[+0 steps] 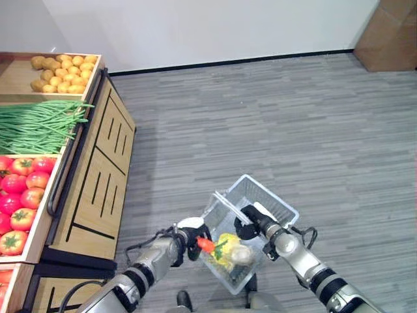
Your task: Get the vegetables into the basket
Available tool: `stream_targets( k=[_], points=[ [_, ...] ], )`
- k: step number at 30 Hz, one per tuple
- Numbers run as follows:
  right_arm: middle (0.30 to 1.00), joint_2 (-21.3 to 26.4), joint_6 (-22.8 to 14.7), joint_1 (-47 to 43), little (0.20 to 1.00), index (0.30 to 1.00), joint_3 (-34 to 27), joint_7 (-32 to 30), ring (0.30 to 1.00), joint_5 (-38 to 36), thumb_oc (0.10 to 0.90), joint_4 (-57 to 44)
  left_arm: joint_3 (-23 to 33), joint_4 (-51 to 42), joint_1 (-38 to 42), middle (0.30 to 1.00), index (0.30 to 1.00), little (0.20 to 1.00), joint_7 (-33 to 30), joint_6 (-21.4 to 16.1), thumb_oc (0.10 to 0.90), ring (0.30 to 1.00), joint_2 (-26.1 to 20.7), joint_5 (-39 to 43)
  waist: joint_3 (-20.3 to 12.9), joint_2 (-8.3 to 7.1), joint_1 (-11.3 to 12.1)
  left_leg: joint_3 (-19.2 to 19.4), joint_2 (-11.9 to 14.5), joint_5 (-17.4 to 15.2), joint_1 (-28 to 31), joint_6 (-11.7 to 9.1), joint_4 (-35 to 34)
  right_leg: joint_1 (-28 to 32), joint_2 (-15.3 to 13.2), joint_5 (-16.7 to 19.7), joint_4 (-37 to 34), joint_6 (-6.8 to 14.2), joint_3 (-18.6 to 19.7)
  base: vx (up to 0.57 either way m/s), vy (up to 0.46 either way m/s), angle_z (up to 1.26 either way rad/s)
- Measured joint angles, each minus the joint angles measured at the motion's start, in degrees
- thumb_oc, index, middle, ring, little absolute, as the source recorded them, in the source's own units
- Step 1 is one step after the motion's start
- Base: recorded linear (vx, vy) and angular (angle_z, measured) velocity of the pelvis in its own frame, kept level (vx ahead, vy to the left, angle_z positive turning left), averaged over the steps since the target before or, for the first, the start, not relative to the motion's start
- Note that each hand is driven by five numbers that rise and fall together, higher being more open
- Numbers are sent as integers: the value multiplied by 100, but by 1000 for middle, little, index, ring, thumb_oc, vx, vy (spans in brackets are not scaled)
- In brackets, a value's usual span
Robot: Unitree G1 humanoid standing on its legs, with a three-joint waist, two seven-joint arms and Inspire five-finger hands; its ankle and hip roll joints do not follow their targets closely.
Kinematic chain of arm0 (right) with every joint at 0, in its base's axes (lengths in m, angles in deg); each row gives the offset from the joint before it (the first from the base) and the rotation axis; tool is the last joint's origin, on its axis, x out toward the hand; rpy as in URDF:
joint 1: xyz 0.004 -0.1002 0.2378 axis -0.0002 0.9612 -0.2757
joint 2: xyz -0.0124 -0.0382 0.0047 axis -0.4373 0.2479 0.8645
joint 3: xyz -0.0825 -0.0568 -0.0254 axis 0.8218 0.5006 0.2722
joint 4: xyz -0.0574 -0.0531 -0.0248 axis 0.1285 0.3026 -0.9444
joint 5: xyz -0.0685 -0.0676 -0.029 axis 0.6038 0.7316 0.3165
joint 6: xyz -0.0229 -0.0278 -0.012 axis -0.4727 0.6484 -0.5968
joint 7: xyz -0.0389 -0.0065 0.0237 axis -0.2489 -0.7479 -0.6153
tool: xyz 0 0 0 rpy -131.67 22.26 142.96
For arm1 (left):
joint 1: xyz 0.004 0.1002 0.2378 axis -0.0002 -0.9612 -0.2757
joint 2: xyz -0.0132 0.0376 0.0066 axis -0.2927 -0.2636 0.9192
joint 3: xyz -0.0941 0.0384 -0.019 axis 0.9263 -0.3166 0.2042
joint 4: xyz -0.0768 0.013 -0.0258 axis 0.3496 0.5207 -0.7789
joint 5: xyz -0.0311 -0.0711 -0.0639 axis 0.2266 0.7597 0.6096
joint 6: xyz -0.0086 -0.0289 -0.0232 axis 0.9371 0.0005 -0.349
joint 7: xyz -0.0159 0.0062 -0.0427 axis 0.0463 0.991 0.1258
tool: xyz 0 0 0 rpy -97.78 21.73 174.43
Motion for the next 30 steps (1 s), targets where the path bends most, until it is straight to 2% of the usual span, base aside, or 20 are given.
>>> stream_targets(
  k=[2, 11, 12, 13, 14, 24, 30],
  points=[
    [300, -5, 0, 1, 300, 300, 145, 25, 300, -7, 400, -2, -1, 102, 10, 300, 300, 300, -49, 5, 400, 300, 93, -107, 0, 0, -95, 4, 29, 4, 0, -6, 0, -2, 39, -16, 0, -2, -1, -1, -46, -3],
    [300, 62, -2, 37, 300, 300, 417, 240, 300, -10, 400, -185, -218, 67, 530, 300, 300, 300, -147, -8, 400, 300, 112, -235, -2, -3, -212, 91, 45, 13, -50, -41, -1, -109, 89, -18, 1, -1, 74, 2, -18, -4],
    [300, 81, -2, 37, 300, 300, 436, 251, 300, -10, 400, -193, -218, 59, 572, 322, 322, 322, -160, -12, 416, 322, 114, -235, -2, -3, -212, 101, 47, 12, -50, -43, -1, -115, 91, -17, 1, -1, 81, 6, -19, -3],
    [300, 91, -2, 38, 300, 300, 441, 268, 300, -10, 400, -193, -219, 51, 602, 498, 498, 498, -160, -14, 541, 498, 117, -235, -2, -3, -215, 105, 50, 12, -50, -43, -1, -116, 92, -17, 1, -2, 83, 7, -16, -4],
    [300, 112, -2, 38, 300, 300, 443, 283, 300, -10, 400, -193, -220, -7, 623, 1000, 1000, 1000, -160, -16, 900, 1000, 103, -235, -2, -3, -219, 112, 55, 11, -50, -43, -1, -121, 91, -16, 1, -3, 89, 0, 0, 0],
    [300, 175, -2, 37, 300, 300, 505, 412, 300, -6, 400, -193, -224, -247, 622, 1000, 1000, 1000, -113, -42, 900, 1000, -8, -218, -12, 25, -188, 89, 82, 12, -17, -44, 0, -62, 73, -23, 0, -10, 54, 2, -4, 1],
    [300, 217, -2, 41, 300, 300, 498, 409, 300, 1, 400, -154, -219, -847, 537, 1000, 1000, 1000, 18, -53, 900, 1000, -271, 42, -13, 147, -134, -15, 82, 19, 46, -53, -1, 63, 59, -18, -2, -34, -37, -3, -1, 8]
  ],
)
